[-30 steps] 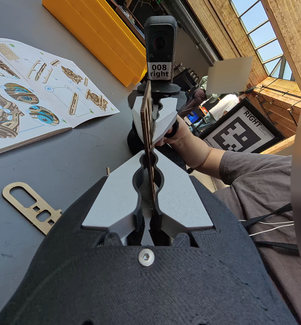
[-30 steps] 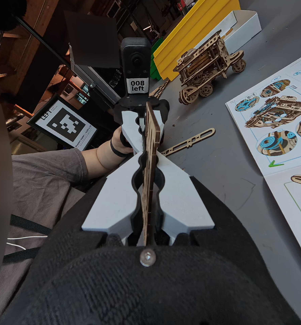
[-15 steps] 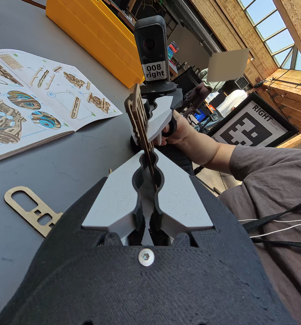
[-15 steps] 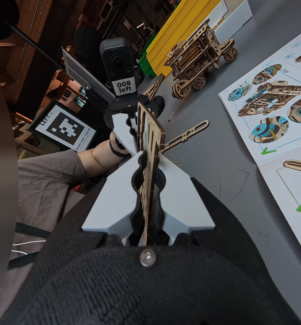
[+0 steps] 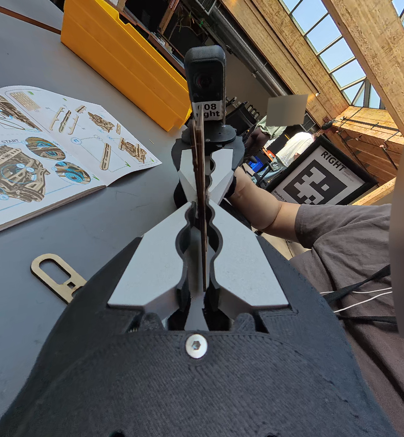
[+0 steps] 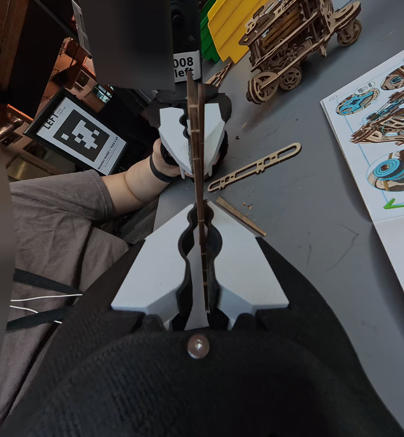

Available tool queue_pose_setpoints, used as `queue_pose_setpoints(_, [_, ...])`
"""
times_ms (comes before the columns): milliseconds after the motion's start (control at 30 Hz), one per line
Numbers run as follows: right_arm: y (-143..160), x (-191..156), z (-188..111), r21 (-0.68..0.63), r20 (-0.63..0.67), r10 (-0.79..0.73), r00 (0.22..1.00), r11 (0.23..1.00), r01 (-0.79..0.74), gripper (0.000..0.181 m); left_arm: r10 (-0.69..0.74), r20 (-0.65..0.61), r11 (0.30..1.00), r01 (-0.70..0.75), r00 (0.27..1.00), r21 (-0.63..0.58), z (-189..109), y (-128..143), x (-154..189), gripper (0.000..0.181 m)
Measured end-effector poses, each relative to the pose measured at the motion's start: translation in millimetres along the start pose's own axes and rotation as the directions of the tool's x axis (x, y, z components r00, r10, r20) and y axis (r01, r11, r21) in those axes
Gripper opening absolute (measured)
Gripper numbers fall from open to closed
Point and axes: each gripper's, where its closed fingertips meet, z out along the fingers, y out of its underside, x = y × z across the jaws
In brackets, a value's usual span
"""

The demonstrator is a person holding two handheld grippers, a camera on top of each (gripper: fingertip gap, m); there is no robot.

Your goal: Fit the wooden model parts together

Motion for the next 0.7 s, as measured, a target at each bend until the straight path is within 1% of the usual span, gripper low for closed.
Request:
queue_pose_setpoints(33, [-3,0,-2,0.022,0.002,-0.003,1.0,1.0,0.003,0.0,-0.014,0.001,1.0,0.014,1.0,-0.018,0,3,-2,0.01])
queue_pose_setpoints(100, [-9,3,-6,0.063,-0.012,0.002,1.0,0.998,-0.002,0.0,-0.026,-0.002,0.999,0.026,1.0,-0.045,2,7,-2,0.011])
queue_pose_setpoints(200, [-12,3,-8,0.089,-0.012,0.008,1.0,0.996,-0.007,0.0,-0.038,-0.003,0.993,0.038,0.999,-0.113,8,19,-1,0.015])
queue_pose_setpoints(233, [-13,4,-9,0.096,-0.02,0.004,1.0,0.995,-0.002,0.0,-0.043,0.003,0.99,0.043,0.999,-0.136,10,24,-2,0.015])
queue_pose_setpoints(300, [-14,6,-9,0.102,-0.038,-0.002,0.999,0.995,0.006,0.0,-0.052,0.023,0.984,0.055,0.998,-0.169,12,30,-4,0.007])
queue_pose_setpoints(400, [-17,9,-11,0.12,-0.066,-0.015,0.998,0.993,0.023,0.0,-0.084,0.06,0.966,0.096,0.995,-0.239,14,43,-10,0.009])
queue_pose_setpoints(467, [-20,11,-14,0.139,-0.088,-0.024,0.996,0.99,0.036,0.0,-0.096,0.087,0.949,0.118,0.992,-0.293,15,53,-13,0.006])
queue_pose_setpoints(567, [-18,11,-12,0.121,-0.089,-0.024,0.996,0.992,0.034,0.001,-0.059,0.129,0.939,0.099,0.99,-0.328,15,59,-16,0.004])
queue_pose_setpoints(633, [-15,6,-10,0.1,-0.069,-0.051,0.996,0.993,0.058,0.002,-0.031,0.13,0.936,0.074,0.991,-0.344,15,60,-15,0.003])
queue_pose_setpoints(700, [-7,7,-6,0.042,-0.073,-0.052,0.996,0.998,0.056,0.006,-0.019,0.126,0.937,0.062,0.992,-0.345,15,60,-15,0.003])
